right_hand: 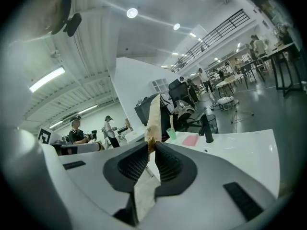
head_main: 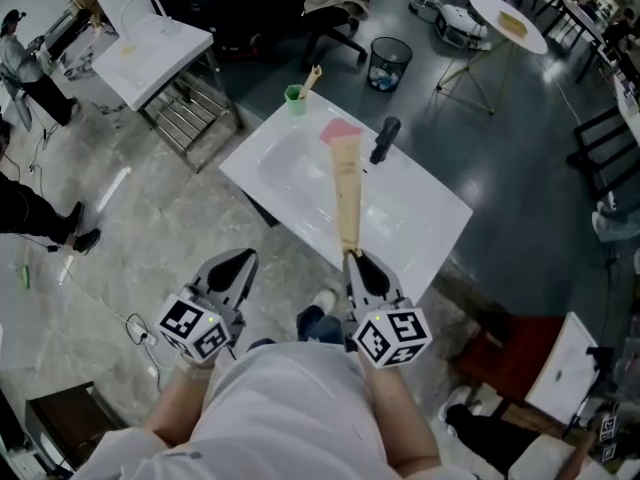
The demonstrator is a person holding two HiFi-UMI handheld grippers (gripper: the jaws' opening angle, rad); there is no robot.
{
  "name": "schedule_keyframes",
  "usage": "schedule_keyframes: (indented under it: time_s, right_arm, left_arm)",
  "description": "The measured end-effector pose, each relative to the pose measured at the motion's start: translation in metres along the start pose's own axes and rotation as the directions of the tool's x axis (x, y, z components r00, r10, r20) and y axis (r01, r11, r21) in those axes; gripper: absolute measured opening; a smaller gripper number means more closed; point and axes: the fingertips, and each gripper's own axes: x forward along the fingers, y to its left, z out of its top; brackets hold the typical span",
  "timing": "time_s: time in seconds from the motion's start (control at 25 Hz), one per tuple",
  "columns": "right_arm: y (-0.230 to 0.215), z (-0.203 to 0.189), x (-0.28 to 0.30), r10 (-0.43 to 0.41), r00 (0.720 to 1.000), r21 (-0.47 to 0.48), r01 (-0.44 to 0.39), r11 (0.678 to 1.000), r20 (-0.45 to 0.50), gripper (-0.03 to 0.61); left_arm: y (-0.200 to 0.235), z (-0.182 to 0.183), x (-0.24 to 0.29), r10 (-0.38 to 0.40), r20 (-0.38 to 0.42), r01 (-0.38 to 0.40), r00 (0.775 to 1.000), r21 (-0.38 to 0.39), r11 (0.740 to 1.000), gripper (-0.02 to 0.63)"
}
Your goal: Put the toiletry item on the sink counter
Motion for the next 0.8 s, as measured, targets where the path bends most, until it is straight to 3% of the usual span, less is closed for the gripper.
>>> schedule_keyframes:
  time_s: [0.36, 0.6, 0.8]
  right_arm:
    - [-0.043, 0.042, 0.069, 0.041, 0.999, 0.009, -0.041, 0.999, -0.031, 0.049]
    - [-0.051, 0.040, 0.109, 0.099, 0.993, 0.016, -0.098, 0.995, -0.071, 0.049]
    - [-0.040, 0.027, 0.142, 0.147, 0.975, 0.024, -0.145, 0.989, -0.164, 0.049]
  left_arm:
    - [0.032, 0.037, 0.089, 0.018, -0.007, -0.018, 1.000, 0.026, 1.000, 0.017]
    - [0.053, 0.042, 0.113, 0.038, -0.026, -0.037, 0.999, 0.035, 0.999, 0.017]
    - [0.077, 0.043, 0.114, 0.071, -0.040, -0.070, 0.997, 0.023, 0.997, 0.018]
